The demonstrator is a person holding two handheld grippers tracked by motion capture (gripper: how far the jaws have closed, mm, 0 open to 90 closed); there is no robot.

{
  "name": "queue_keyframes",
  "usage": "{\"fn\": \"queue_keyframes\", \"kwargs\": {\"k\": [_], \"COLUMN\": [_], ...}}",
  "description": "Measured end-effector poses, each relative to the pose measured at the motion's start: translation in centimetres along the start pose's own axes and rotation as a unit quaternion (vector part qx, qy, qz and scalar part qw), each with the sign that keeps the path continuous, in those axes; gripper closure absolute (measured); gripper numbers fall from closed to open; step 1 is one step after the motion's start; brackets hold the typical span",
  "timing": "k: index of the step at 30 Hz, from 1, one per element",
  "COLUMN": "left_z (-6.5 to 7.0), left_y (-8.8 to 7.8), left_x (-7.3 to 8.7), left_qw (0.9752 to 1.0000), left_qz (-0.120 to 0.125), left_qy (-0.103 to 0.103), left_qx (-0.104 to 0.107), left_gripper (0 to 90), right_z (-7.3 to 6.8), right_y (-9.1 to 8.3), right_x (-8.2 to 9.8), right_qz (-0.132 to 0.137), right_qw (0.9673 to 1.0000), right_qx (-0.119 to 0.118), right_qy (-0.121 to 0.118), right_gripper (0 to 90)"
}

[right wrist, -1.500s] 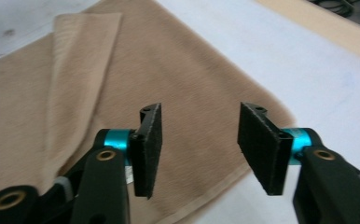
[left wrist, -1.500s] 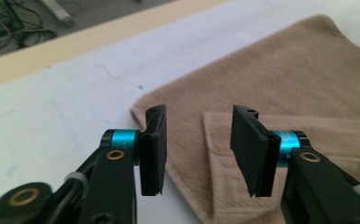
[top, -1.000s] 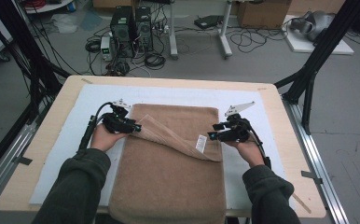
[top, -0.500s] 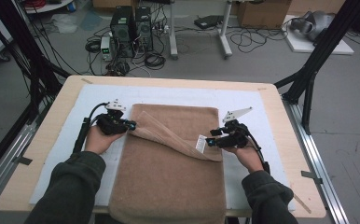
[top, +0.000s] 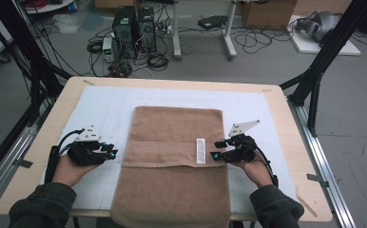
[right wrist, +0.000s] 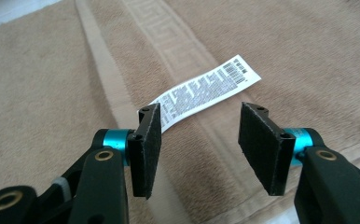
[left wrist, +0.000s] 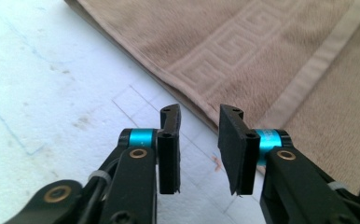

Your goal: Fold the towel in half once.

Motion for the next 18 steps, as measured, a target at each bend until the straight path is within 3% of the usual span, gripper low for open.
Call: {"fn": "queue_keyframes", "kwargs": {"k": [9, 13, 14, 18], "left_z": [1.1, 1.9, 2.2, 2.5], "left_y": [3.6, 5.0, 5.4, 5.6], "left_x": [-0.7, -0.4, -0.2, 0.1], "left_qw": [0.9996, 0.9982, 0.9976, 0.9989], "left_qz": [-0.013, -0.023, -0.031, -0.011], "left_qy": [0.010, 0.013, 0.013, 0.018], "left_qx": [0.023, 0.054, 0.061, 0.041], "left_gripper": [59.6, 59.5, 59.3, 61.5], "right_z": [-0.1, 0.6, 0.6, 0.6], "right_y": [0.3, 0.8, 0.9, 1.1], "right_x": [1.8, 2.9, 3.0, 3.3], "right_qz": [-0.028, -0.042, -0.034, -0.025], "right_qw": [0.9995, 0.9990, 0.9993, 0.9995], "right_qx": [0.011, 0.018, 0.017, 0.019], "right_qy": [-0.011, 0.003, 0.003, 0.001], "right_gripper": [56.1, 57.7, 57.8, 66.8]}}
Point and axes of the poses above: each handheld gripper's, and its own axes: y roughly forward along the jaws, x roughly out of its underside, z roughly to its right, the point moved 6 cm from there along y, roughly forward along the jaws, and after that the axes turned 15 degrees about y, right-handed, at the moved point
